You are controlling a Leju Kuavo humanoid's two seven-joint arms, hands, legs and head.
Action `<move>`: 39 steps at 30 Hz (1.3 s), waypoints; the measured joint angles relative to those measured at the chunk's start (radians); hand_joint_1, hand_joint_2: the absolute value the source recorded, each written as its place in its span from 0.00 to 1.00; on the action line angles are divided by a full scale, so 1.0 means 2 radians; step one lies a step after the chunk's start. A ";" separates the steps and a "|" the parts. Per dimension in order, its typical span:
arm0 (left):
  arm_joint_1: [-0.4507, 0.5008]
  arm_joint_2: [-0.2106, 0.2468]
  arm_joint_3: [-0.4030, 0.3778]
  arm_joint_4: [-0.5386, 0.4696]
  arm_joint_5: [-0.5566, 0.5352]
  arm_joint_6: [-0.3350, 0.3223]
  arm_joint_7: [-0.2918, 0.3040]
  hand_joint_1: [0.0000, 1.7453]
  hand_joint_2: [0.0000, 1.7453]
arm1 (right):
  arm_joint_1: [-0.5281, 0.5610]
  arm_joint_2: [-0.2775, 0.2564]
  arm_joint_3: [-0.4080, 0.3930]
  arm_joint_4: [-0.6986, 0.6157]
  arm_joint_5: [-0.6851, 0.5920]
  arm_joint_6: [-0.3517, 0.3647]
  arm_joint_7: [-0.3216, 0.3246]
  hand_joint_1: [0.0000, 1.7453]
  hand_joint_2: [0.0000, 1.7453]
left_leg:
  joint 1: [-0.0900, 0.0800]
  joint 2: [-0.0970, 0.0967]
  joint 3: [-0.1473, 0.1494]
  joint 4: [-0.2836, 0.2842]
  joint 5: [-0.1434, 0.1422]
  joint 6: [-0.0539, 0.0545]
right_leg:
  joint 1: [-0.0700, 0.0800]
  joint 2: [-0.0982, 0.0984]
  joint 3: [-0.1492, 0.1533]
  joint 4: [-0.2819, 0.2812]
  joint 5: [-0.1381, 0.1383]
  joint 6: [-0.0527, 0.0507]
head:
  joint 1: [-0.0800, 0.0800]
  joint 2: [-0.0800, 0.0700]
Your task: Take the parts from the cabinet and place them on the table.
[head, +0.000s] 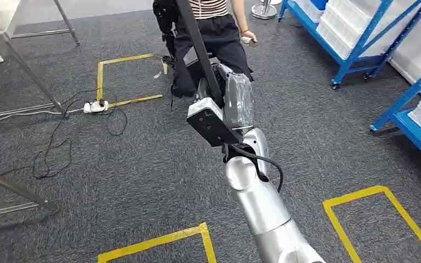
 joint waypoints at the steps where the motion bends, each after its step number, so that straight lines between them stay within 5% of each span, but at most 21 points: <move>1: 0.000 -0.001 -0.002 0.000 -0.002 0.005 0.004 0.00 1.00 | 0.004 0.000 -0.003 0.000 0.002 0.003 -0.001 1.00 1.00 | 0.000 -0.008 0.000 0.000 0.000 0.002 | 0.000 0.006 -0.022 0.046 -0.018 -0.002 | 0.000 0.000; 3: 0.000 -0.003 -0.003 0.000 -0.003 0.014 0.011 0.00 1.00 | 0.016 -0.001 -0.007 0.000 0.003 0.008 -0.003 1.00 1.00 | -0.001 -0.023 -0.001 0.000 0.001 0.002 | 0.000 0.009 -0.054 0.108 -0.034 -0.001 | 0.001 0.000; 4: 0.001 -0.003 -0.004 0.000 -0.004 0.017 0.012 0.00 1.00 | 0.021 -0.001 -0.008 0.000 0.004 0.010 -0.004 1.00 1.00 | -0.001 -0.031 -0.001 0.000 0.001 0.002 | 0.000 0.009 -0.054 0.102 -0.028 0.002 | 0.000 0.000; 6: 0.001 -0.003 -0.005 0.000 -0.005 0.018 0.013 0.00 1.00 | 0.024 0.001 -0.009 -0.001 0.004 0.011 -0.005 1.00 1.00 | -0.001 -0.047 0.000 0.001 0.002 0.001 | -0.001 0.013 -0.020 0.023 0.009 0.010 | 0.001 0.000; 7: 0.001 -0.004 -0.005 0.000 -0.009 0.019 0.016 0.00 1.00 | 0.024 0.002 -0.010 -0.002 0.005 0.013 -0.006 1.00 1.00 | -0.001 -0.053 0.000 0.002 0.002 0.000 | -0.003 0.026 0.002 -0.024 0.028 0.012 | 0.001 0.000; 8: 0.001 -0.005 -0.005 0.000 -0.013 0.019 0.021 0.00 1.00 | 0.024 0.004 -0.010 -0.003 0.006 0.016 -0.007 1.00 1.00 | -0.002 -0.058 -0.002 0.003 0.003 -0.002 | -0.006 0.053 0.015 -0.056 0.038 0.012 | 0.001 0.000; 12: 0.008 -0.008 -0.005 -0.006 -0.034 0.022 0.038 0.00 1.00 | 0.031 0.008 -0.011 -0.005 0.010 0.024 -0.010 1.00 1.00 | -0.001 -0.076 -0.008 0.001 0.008 -0.015 | -0.001 0.035 0.018 -0.057 0.045 0.000 | 0.001 0.000; 15: 0.007 -0.009 -0.005 -0.007 -0.028 0.018 0.024 0.00 1.00 | 0.034 0.008 -0.013 -0.015 0.013 0.027 -0.012 1.00 1.00 | -0.003 -0.018 -0.031 0.050 -0.027 -0.019 | -0.004 0.017 0.019 -0.062 0.049 -0.012 | -0.003 0.000; 18: 0.006 -0.010 -0.005 -0.007 -0.023 0.008 0.009 0.00 1.00 | 0.041 0.007 -0.016 -0.020 0.016 0.028 -0.012 1.00 1.00 | 0.000 -0.007 -0.081 0.157 -0.071 -0.023 | 0.000 -0.005 0.018 -0.062 0.048 -0.013 | -0.004 0.000; 20: 0.007 -0.010 -0.005 -0.007 -0.021 0.006 0.007 0.00 1.00 | 0.046 0.007 -0.018 -0.022 0.016 0.028 -0.011 1.00 1.00 | 0.001 -0.004 -0.067 0.136 -0.053 -0.024 | 0.001 -0.017 0.018 -0.062 0.047 -0.014 | -0.003 0.000; 21: 0.007 -0.009 -0.005 -0.007 -0.020 0.006 0.006 0.00 1.00 | 0.046 0.007 -0.019 -0.024 0.017 0.028 -0.011 1.00 1.00 | 0.001 -0.001 -0.042 0.094 -0.034 -0.023 | 0.001 -0.022 0.018 -0.062 0.047 -0.014 | -0.003 0.000; 23: 0.006 -0.009 -0.005 -0.007 -0.020 0.005 0.002 0.00 1.00 | 0.046 0.007 -0.020 -0.029 0.017 0.028 -0.011 1.00 1.00 | -0.002 0.034 0.008 0.011 -0.013 -0.018 | 0.003 -0.031 0.019 -0.062 0.046 -0.012 | -0.004 0.000; 28: 0.004 -0.009 -0.005 -0.007 -0.024 0.014 0.006 0.00 1.00 | 0.052 0.008 -0.024 -0.041 0.019 0.033 -0.011 1.00 1.00 | -0.006 0.009 0.011 -0.002 -0.007 -0.002 | 0.009 -0.052 0.020 -0.062 0.041 -0.001 | -0.001 0.000; 30: 0.003 -0.011 -0.005 -0.007 -0.027 0.020 0.009 0.00 1.00 | 0.053 0.006 -0.024 -0.046 0.019 0.034 -0.013 1.00 1.00 | -0.003 0.001 0.011 -0.005 -0.003 0.004 | 0.003 -0.008 0.003 -0.023 0.020 -0.001 | 0.000 0.000; 31: 0.002 -0.011 -0.005 -0.007 -0.029 0.020 0.010 0.00 1.00 | 0.055 0.005 -0.024 -0.047 0.019 0.035 -0.013 1.00 1.00 | -0.003 -0.005 0.010 -0.005 -0.002 0.005 | 0.001 0.002 -0.015 0.015 0.004 -0.003 | 0.002 0.000; 33: 0.003 -0.013 -0.005 -0.007 -0.039 0.020 0.022 0.00 1.00 | 0.063 0.003 -0.025 -0.047 0.018 0.039 -0.015 1.00 1.00 | -0.004 -0.020 0.009 -0.005 -0.002 0.005 | -0.001 0.008 -0.050 0.087 -0.018 -0.002 | 0.002 0.000; 34: 0.005 -0.014 -0.004 -0.009 -0.047 0.020 0.027 0.00 1.00 | 0.067 0.002 -0.025 -0.048 0.017 0.039 -0.017 1.00 1.00 | -0.004 -0.027 0.008 -0.004 -0.001 0.005 | -0.002 0.008 -0.055 0.095 -0.017 0.001 | 0.002 0.000; 35: 0.007 -0.017 -0.001 -0.013 -0.056 0.021 0.028 0.00 1.00 | 0.069 0.002 -0.025 -0.048 0.017 0.039 -0.018 1.00 1.00 | -0.003 -0.034 0.008 -0.004 -0.001 0.005 | -0.003 0.008 -0.048 0.079 -0.007 0.006 | 0.002 0.000; 37: 0.007 -0.026 0.011 -0.017 -0.073 0.021 0.023 0.00 1.00 | 0.068 0.003 -0.025 -0.052 0.016 0.039 -0.019 1.00 1.00 | -0.003 -0.050 0.009 -0.002 0.000 0.002 | -0.009 0.017 -0.005 -0.011 0.031 0.017 | 0.002 0.000; 38: 0.006 -0.028 0.017 -0.018 -0.079 0.021 0.020 0.00 1.00 | 0.068 0.004 -0.025 -0.055 0.016 0.039 -0.020 1.00 1.00 | -0.003 -0.056 0.007 0.000 0.000 0.000 | -0.013 0.039 0.015 -0.054 0.044 0.019 | 0.002 0.000; 39: 0.006 -0.030 0.022 -0.019 -0.084 0.021 0.019 0.00 1.00 | 0.067 0.004 -0.025 -0.055 0.015 0.040 -0.021 1.00 1.00 | -0.005 -0.061 0.004 0.002 -0.001 -0.004 | -0.010 0.045 0.015 -0.055 0.043 0.015 | 0.002 0.000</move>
